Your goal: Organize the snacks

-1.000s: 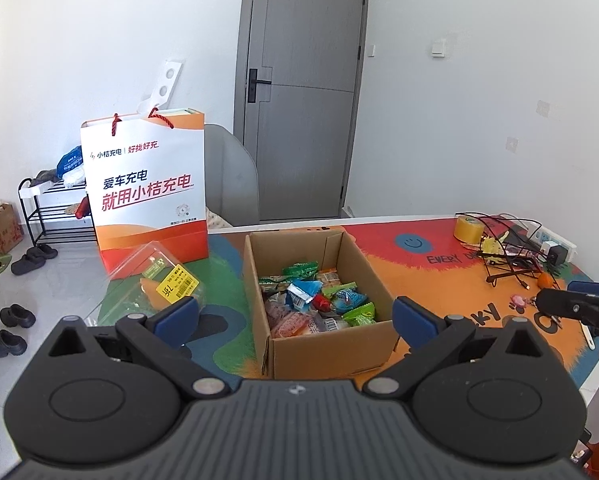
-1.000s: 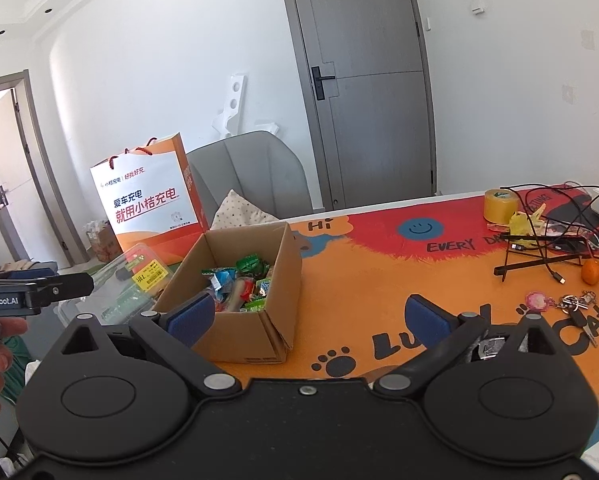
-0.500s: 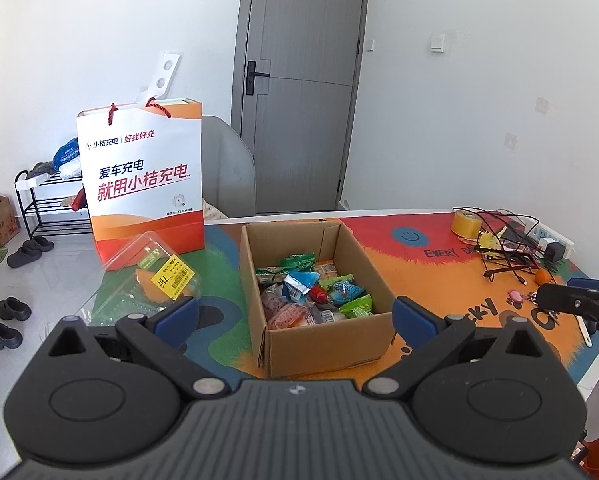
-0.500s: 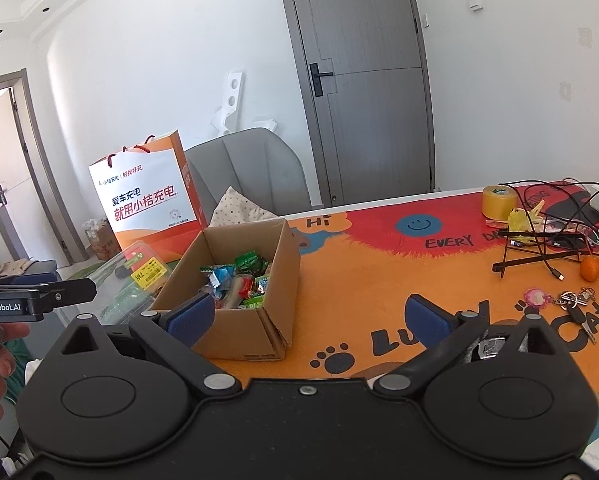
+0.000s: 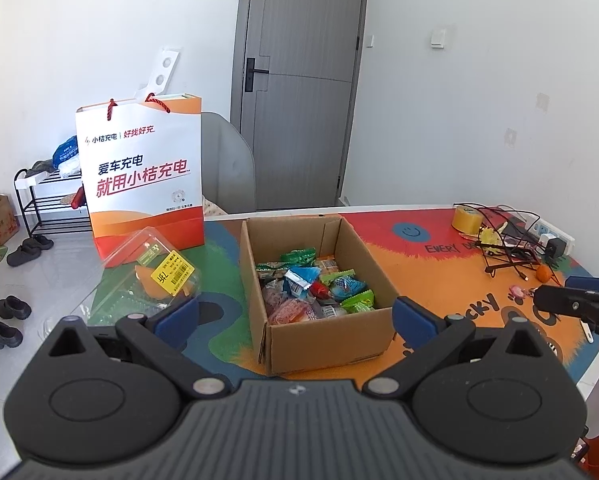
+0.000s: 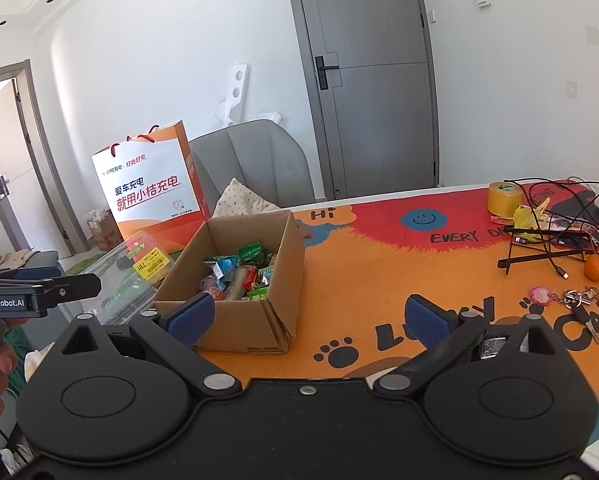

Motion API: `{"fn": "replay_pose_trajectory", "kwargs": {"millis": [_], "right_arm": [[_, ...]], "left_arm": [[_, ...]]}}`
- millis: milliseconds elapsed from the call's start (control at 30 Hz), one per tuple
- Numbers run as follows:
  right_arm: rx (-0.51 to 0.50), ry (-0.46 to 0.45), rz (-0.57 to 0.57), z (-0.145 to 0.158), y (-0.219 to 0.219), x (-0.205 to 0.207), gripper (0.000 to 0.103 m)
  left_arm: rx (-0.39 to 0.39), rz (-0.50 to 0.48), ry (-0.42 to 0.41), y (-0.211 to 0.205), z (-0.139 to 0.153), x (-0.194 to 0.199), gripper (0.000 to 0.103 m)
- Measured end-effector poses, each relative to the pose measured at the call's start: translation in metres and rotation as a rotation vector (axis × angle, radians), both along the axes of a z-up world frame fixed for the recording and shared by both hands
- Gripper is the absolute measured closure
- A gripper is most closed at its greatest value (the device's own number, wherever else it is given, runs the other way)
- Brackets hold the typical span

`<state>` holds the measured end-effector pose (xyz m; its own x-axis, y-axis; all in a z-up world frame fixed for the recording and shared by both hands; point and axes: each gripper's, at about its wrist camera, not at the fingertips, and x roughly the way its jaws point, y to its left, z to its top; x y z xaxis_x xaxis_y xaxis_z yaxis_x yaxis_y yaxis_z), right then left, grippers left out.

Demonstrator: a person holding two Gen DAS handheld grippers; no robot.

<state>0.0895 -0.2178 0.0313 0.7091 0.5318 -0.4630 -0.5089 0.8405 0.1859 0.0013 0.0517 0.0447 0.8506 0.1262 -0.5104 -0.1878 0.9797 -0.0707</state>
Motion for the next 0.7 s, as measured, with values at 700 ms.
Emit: {"fn": "replay_pose_trajectory", "kwargs": {"millis": [700], "right_arm": [[0.001,0.01,0.0,-0.001,0.0002,0.001,0.0]], "left_arm": [[-0.011,0.008,0.011,0.0048,-0.0022,0.0005,0.001]]}}
